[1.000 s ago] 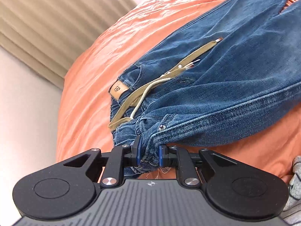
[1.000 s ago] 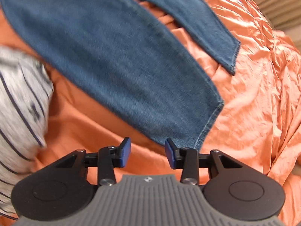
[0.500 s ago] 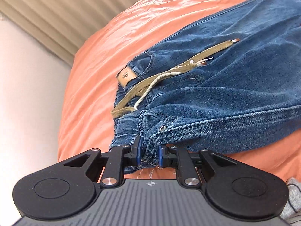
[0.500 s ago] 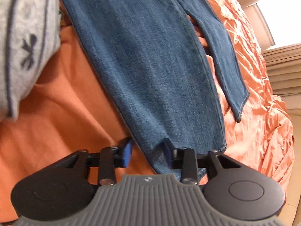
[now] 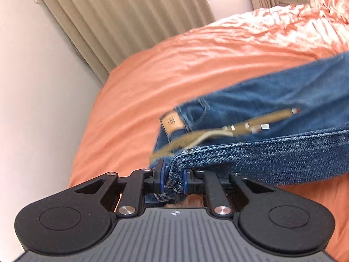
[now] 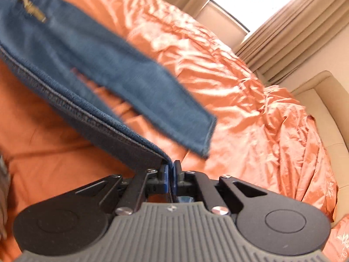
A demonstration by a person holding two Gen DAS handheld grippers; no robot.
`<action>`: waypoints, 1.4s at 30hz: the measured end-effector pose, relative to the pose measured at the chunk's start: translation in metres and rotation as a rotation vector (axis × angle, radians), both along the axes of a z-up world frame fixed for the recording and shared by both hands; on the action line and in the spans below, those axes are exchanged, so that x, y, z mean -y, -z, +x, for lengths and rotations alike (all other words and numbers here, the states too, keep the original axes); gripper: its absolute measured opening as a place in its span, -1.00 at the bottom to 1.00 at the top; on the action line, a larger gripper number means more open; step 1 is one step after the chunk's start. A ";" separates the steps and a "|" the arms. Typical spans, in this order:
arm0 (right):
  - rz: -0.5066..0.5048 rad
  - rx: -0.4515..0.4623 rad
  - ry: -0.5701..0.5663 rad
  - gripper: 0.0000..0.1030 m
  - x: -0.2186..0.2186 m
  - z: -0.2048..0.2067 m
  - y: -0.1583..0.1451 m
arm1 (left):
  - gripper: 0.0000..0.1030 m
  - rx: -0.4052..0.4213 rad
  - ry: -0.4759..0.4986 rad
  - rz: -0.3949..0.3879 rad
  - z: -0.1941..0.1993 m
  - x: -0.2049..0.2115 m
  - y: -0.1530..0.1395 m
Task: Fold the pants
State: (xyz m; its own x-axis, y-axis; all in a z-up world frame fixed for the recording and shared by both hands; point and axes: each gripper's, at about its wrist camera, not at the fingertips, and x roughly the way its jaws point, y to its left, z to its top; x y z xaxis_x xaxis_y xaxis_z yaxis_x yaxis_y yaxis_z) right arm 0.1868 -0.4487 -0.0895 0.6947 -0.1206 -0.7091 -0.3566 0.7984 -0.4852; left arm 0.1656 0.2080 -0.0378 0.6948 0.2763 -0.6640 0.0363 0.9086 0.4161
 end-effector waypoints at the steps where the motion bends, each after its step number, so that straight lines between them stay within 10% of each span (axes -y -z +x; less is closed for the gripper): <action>1: -0.005 0.011 0.006 -1.00 -0.001 0.012 -0.006 | -0.67 0.007 -0.008 -0.008 0.010 0.000 -0.007; 9: -0.021 -0.001 0.074 -1.00 -0.005 0.147 -0.011 | -0.68 -0.042 -0.046 0.024 0.117 0.002 -0.018; 17: -0.072 -0.142 0.124 -1.00 -0.017 0.274 0.075 | -0.67 -0.217 -0.042 0.044 0.236 0.002 0.056; 29: -0.045 -0.261 0.160 -0.96 -0.012 0.331 0.155 | -0.59 -0.375 -0.009 0.073 0.300 -0.002 0.136; 32: -0.050 -0.209 0.225 -0.43 -0.007 0.331 0.147 | -0.35 -0.374 -0.011 0.081 0.300 -0.003 0.137; 34: -0.043 -0.183 0.259 -0.16 -0.004 0.329 0.140 | 0.57 -0.339 -0.013 0.121 0.297 -0.003 0.130; 35: -0.038 -0.173 0.273 -0.14 -0.003 0.327 0.135 | 0.69 -0.319 -0.007 0.126 0.293 -0.004 0.125; 42: 0.079 -0.072 0.375 0.20 -0.013 0.294 0.079 | 0.75 -0.241 -0.010 -0.022 0.256 -0.017 0.061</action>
State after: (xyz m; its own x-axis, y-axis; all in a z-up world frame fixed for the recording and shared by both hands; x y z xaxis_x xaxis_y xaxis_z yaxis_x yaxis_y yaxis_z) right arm 0.4804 -0.4357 -0.1689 0.5607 -0.2997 -0.7719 -0.0644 0.9136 -0.4015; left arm 0.4219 0.2246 -0.0990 0.5131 0.2660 -0.8160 0.1236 0.9180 0.3769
